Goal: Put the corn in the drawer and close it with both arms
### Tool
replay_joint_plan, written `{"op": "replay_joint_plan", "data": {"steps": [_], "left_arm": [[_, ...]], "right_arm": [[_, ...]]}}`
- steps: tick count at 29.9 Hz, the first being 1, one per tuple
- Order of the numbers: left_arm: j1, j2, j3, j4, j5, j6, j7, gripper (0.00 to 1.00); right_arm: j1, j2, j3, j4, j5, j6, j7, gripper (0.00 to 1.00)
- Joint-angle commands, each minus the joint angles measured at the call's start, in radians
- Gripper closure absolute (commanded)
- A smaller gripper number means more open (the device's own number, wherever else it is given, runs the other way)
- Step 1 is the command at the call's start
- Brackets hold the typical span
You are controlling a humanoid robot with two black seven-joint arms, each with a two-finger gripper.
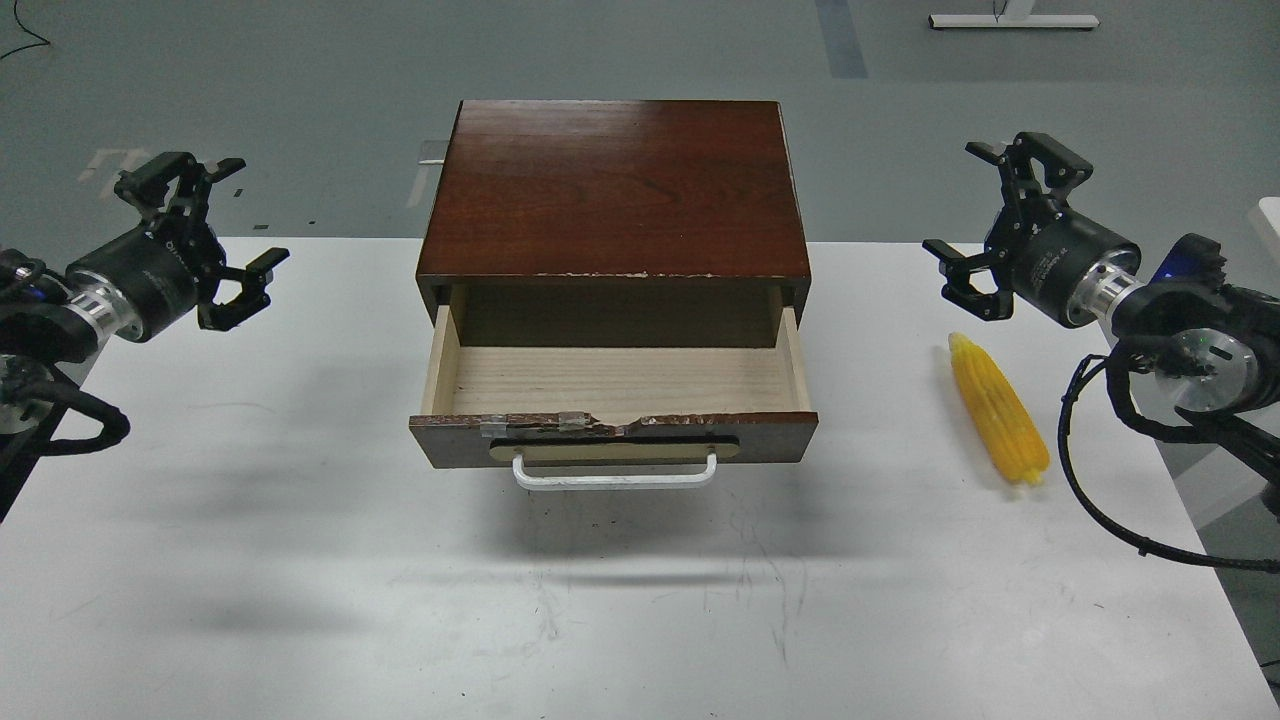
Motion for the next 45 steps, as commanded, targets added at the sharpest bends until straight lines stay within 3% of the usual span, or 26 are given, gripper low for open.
{"op": "replay_joint_plan", "data": {"steps": [1, 6, 21, 25, 45], "left_arm": [[0.001, -0.005, -0.007, -0.010, 0.000, 0.000, -0.025, 0.02], [0.001, -0.025, -0.005, -0.008, 0.003, 0.000, -0.104, 0.02], [0.005, -0.031, 0.001, -0.007, -0.006, 0.025, -0.094, 0.02], [0.010, -0.033, -0.004, -0.010, -0.008, 0.022, -0.093, 0.02], [0.011, -0.033, 0.007, -0.008, -0.008, 0.033, -0.094, 0.02]], "right_arm": [[0.010, 0.000, 0.002, -0.004, -0.045, 0.037, 0.004, 0.00], [0.012, 0.003, 0.007, -0.006, -0.059, 0.033, 0.008, 0.00], [0.001, -0.023, 0.047, 0.016, -0.057, 0.048, 0.011, 0.00], [-0.022, -0.031, 0.088, 0.012, -0.057, 0.076, 0.056, 0.00], [-0.010, -0.055, 0.013, -0.030, -0.140, 0.056, 0.050, 0.00]]}}
